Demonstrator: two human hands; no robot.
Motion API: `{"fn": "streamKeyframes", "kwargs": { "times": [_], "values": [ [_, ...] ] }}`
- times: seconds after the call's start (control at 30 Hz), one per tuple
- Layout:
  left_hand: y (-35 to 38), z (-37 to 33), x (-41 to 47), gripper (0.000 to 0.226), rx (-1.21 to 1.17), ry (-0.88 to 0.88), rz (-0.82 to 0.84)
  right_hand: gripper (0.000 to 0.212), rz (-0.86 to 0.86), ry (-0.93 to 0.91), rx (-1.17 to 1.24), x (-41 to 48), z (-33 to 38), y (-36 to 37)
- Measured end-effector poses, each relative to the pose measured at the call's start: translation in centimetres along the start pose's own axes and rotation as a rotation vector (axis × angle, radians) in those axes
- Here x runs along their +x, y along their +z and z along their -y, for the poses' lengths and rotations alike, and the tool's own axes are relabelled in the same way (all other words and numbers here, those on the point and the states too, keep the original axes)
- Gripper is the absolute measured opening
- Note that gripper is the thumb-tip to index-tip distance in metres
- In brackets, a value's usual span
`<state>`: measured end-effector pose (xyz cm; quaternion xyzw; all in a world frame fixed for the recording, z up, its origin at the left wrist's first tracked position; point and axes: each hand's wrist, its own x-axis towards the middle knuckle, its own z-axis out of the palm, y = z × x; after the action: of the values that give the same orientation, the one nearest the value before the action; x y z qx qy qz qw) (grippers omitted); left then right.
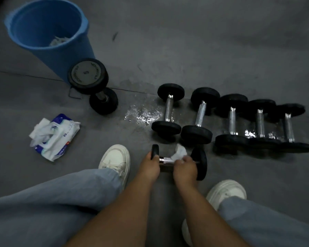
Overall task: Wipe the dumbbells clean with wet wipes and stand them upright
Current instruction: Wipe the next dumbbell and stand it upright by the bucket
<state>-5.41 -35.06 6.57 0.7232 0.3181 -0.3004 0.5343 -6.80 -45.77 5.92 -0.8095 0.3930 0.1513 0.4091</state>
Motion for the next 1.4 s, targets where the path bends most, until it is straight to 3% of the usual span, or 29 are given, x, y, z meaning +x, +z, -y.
{"fn": "streamKeyframes", "kwargs": {
  "times": [0.07,0.1,0.13,0.23,0.27,0.33,0.43,0.47,0.57,0.6,0.7,0.77,0.87,0.93,1.03,1.1,1.2,1.27,1.37,1.4],
  "values": [
    [0.1,-0.2,0.1,0.033,0.019,0.014,0.003,0.026,0.302,-0.082,-0.161,-0.8,0.0,0.2],
    [0.2,-0.6,0.2,0.030,0.019,0.009,-0.001,0.024,0.368,-0.080,-0.158,-1.2,-0.1,0.2],
    [0.2,-1.1,0.4,0.027,0.013,0.002,-0.010,0.024,0.332,-0.070,-0.071,-1.2,-0.1,0.0],
    [-0.1,-1.3,1.3,0.022,0.001,-0.014,-0.001,0.016,-0.057,-0.014,0.177,0.0,-0.7,-1.0],
    [-0.1,-1.2,1.5,0.024,0.003,-0.013,0.004,0.008,-0.110,-0.016,0.198,0.2,-0.9,-1.5],
    [-0.1,-1.2,1.8,0.029,0.005,-0.013,-0.008,0.010,-0.036,-0.017,0.124,0.7,-1.2,-1.8],
    [0.1,-1.6,2.2,0.027,-0.019,-0.022,-0.025,0.015,0.270,-0.034,-0.138,0.3,-0.9,-0.5],
    [0.1,-1.6,2.3,0.026,-0.029,-0.018,-0.036,0.019,0.230,-0.083,-0.090,0.2,-0.7,0.1],
    [0.1,-1.6,2.6,0.020,-0.030,0.003,-0.078,0.023,-0.146,-0.210,0.082,0.9,0.6,0.2],
    [0.2,-1.5,2.6,0.021,-0.026,0.010,-0.091,0.023,-0.165,-0.222,0.072,1.3,1.1,0.2],
    [0.4,-1.9,2.6,0.026,0.010,0.017,-0.119,0.011,0.082,-0.189,-0.087,1.4,1.0,1.9],
    [0.3,-2.4,3.0,0.027,0.037,0.012,-0.128,0.021,0.235,-0.132,-0.144,0.5,0.9,2.7],
    [0.4,-2.3,3.7,0.031,0.099,0.015,-0.135,0.004,-0.009,-0.124,0.012,0.7,1.2,1.4],
    [0.5,-2.4,3.9,0.033,0.107,0.014,-0.141,0.017,-0.103,-0.084,0.013,2.1,1.2,0.1],
    [0.6,-2.6,4.2,0.036,0.157,0.037,-0.150,0.023,0.109,-0.056,-0.133,2.2,0.8,0.8],
    [0.6,-2.9,4.2,0.035,0.169,0.053,-0.167,0.022,0.194,-0.146,-0.047,1.2,0.7,1.9],
    [0.5,-2.7,4.2,0.034,0.180,0.066,-0.181,0.023,-0.113,-0.093,0.202,2.7,0.6,1.3],
    [0.4,-2.8,4.1,0.033,0.175,0.061,-0.176,0.020,-0.209,-0.078,0.196,3.3,0.2,0.8],
    [0.1,-2.9,4.5,0.030,0.145,0.052,-0.153,0.009,0.126,-0.113,0.103,1.4,-0.3,3.2],
    [0.0,-2.9,4.5,0.027,0.119,0.046,-0.143,0.008,0.166,-0.117,0.141,0.8,-0.2,3.5]
  ]
}}
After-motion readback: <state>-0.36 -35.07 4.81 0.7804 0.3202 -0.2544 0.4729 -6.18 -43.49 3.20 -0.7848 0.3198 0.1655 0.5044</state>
